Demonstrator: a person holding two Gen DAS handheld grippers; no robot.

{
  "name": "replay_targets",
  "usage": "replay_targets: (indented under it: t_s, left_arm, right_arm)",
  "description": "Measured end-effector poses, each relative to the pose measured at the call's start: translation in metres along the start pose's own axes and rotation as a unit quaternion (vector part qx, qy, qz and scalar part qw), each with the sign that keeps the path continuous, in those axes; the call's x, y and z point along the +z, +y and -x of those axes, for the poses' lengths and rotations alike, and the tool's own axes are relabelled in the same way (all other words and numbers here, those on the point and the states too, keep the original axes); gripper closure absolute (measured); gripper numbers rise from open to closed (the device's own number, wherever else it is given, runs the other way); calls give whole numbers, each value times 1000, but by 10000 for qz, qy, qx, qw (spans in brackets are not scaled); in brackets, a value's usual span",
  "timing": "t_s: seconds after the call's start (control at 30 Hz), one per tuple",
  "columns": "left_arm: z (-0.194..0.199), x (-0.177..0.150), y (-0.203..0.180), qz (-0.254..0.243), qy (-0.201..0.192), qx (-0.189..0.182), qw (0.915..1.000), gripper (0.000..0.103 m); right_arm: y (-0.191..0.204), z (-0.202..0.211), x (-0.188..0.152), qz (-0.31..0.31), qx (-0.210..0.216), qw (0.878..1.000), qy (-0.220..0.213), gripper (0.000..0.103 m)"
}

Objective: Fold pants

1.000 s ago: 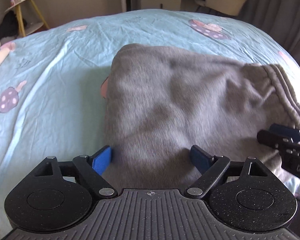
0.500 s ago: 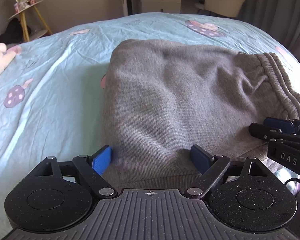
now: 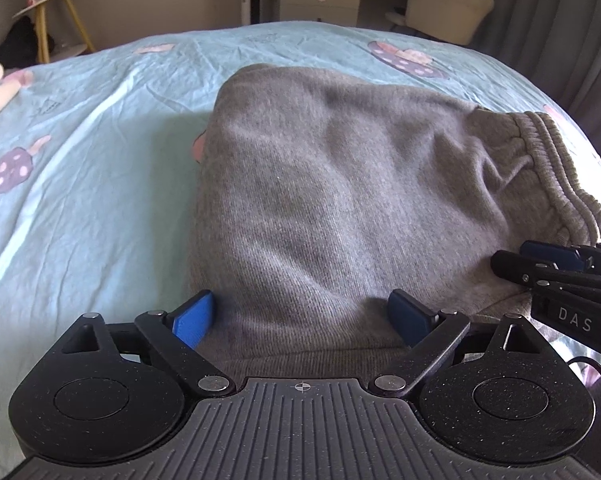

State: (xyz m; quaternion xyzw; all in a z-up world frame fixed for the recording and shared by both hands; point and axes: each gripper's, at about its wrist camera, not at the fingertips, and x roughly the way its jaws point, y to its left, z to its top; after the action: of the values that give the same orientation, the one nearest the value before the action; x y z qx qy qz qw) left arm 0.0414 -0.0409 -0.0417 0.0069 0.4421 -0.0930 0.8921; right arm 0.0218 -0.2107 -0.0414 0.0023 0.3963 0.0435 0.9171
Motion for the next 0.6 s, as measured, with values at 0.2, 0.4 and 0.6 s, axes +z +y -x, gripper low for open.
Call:
replay_targets:
  t_s: [0.2, 0.4, 0.6]
  left_arm:
    - [15, 2, 15, 300, -165, -313, 9989, 12]
    - [17, 33, 65, 1218, -493, -939, 9869, 11]
    - [-34, 53, 110, 1452, 219, -1651, 9753, 12]
  right_arm:
    - [-32, 29, 11, -666, 780, 9946, 122, 60]
    - [-112, 63, 10, -1533, 825, 9824, -674, 18]
    - [-191, -18, 1, -3048, 1783, 9345, 451, 17]
